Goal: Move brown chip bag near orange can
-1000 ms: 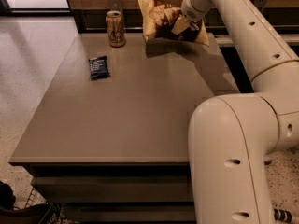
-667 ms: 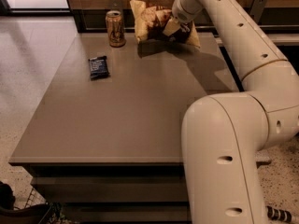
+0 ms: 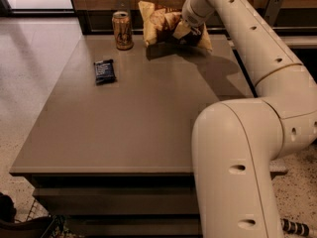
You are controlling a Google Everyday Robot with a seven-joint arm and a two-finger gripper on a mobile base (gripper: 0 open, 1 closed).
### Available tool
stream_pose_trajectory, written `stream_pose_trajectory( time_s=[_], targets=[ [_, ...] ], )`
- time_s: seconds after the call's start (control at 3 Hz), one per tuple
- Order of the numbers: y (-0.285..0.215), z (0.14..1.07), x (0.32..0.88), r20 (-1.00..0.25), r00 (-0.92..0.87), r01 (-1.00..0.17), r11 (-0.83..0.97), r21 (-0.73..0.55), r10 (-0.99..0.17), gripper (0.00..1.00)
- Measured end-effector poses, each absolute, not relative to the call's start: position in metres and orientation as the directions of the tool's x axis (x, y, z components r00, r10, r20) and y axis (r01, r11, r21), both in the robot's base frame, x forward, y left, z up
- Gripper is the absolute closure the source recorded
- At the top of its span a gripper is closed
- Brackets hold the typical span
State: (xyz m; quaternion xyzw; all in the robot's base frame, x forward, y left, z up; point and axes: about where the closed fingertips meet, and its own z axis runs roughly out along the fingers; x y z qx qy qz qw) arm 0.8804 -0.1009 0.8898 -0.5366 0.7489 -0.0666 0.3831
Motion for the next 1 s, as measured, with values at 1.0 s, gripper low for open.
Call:
stream_pose_trajectory(
  time_s=[1.0],
  targets=[
    [-0.0964,0.8807,0.882,-0.5,-0.132,-0.761,0.41,-0.502,-0.856,0.0]
  ],
)
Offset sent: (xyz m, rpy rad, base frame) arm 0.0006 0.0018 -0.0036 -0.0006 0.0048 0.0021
